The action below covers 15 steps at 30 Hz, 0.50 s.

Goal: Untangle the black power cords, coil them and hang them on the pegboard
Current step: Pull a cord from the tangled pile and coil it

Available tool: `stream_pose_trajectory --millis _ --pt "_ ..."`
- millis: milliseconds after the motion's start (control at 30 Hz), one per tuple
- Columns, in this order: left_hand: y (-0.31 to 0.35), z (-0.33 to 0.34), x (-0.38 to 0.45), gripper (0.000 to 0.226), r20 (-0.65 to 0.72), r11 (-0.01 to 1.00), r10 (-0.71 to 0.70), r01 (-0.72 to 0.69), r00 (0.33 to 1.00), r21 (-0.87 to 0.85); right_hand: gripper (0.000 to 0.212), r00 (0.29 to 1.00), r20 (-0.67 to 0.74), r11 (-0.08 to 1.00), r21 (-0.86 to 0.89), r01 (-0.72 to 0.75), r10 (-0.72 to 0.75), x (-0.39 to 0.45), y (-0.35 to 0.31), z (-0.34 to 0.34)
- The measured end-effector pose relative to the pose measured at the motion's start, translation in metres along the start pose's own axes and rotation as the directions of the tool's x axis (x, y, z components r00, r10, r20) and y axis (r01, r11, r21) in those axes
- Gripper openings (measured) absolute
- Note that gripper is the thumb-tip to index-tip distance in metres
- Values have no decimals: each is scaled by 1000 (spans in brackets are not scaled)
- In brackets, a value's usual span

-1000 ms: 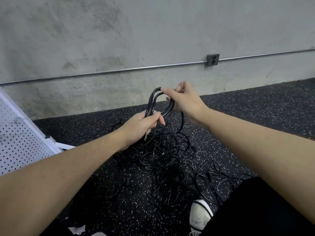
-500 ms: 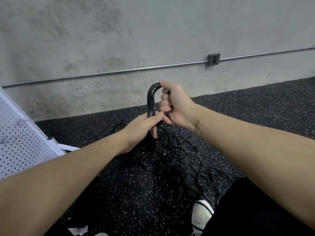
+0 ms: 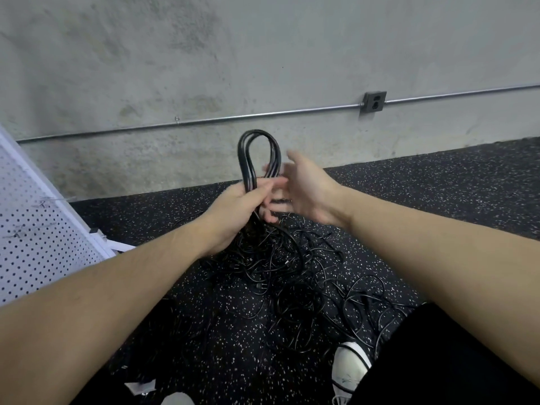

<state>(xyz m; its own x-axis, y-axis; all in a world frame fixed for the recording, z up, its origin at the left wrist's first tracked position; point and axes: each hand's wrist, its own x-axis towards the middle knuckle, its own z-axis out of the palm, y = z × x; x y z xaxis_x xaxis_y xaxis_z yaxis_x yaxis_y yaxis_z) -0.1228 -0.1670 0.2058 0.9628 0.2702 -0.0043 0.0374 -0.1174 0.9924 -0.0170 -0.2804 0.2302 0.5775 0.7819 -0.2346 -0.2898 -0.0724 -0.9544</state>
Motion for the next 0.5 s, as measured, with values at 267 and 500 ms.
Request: stream_pose_trajectory --millis 267,500 --pt "3 -12 10 28 -211 953 -53 -14 976 -303 25 969 206 864 -504 -12 133 -6 20 -15" --pt "12 -5 13 20 -336 885 -163 -13 928 -465 10 964 248 720 -653 237 -93 -7 17 -26"
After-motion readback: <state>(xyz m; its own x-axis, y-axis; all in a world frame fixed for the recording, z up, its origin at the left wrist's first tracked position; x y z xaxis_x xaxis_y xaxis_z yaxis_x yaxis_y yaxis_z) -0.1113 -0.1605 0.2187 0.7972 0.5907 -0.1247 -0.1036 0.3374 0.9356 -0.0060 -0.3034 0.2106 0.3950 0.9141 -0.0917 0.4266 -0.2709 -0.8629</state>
